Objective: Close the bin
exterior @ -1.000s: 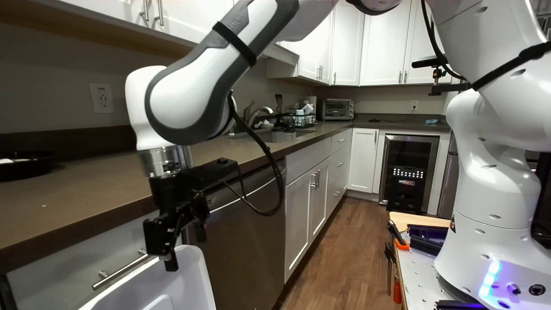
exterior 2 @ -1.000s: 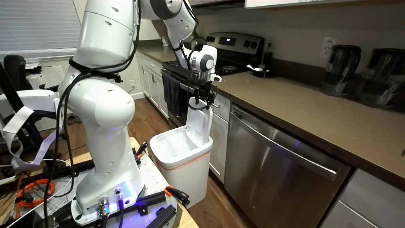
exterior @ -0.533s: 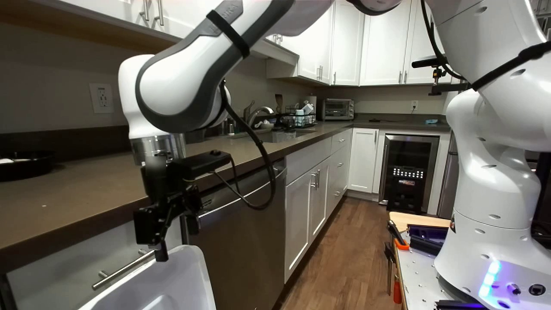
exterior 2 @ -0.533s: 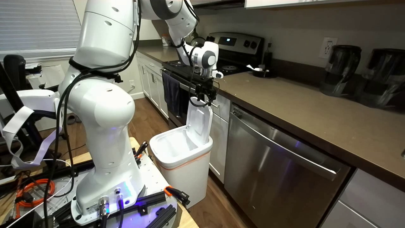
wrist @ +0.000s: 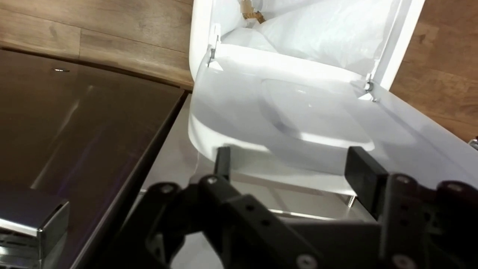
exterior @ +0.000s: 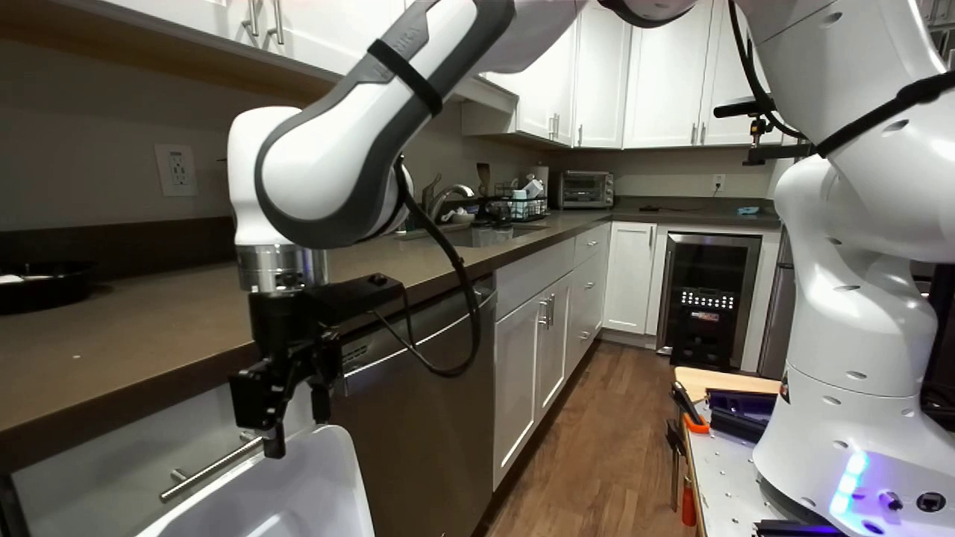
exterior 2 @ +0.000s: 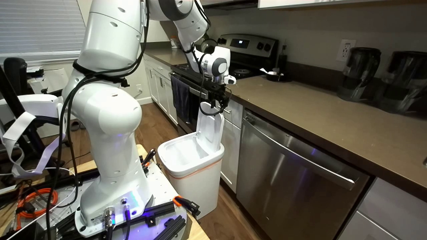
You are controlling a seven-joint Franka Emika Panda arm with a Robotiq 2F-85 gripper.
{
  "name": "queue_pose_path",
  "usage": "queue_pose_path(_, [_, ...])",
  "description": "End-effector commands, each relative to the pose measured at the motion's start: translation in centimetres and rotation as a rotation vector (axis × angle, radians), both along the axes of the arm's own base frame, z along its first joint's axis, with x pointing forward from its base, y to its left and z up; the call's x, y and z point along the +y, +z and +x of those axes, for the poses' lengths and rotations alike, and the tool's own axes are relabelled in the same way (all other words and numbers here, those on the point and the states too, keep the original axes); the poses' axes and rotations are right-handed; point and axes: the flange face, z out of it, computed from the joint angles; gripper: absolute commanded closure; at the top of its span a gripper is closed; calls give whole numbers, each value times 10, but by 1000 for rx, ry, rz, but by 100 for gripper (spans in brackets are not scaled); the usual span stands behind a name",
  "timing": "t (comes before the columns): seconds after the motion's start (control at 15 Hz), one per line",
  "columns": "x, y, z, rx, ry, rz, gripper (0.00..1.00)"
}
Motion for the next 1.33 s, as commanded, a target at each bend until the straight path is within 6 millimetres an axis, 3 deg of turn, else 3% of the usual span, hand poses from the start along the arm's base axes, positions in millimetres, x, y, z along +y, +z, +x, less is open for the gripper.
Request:
queue_pose_path(0.0, [1, 2, -11, -6, 24, 33, 48])
queue_pose_path(0.2, [5, 14, -11, 6, 31, 26, 33])
queue_pose_path(0.4, [13, 21, -16, 4, 43, 28, 31])
queue_pose_path(0.47, [14, 22, -16, 3, 48, 27, 35])
queue_pose_path(0.53, [16, 22, -18, 1, 49, 28, 55])
queue_pose_path(0.87, [21, 33, -21, -29, 60, 35, 89])
queue_pose_path(1.2, [21, 30, -26, -64, 88, 36, 100])
queue_pose_path(1.27, [21, 28, -27, -69, 91, 40, 97])
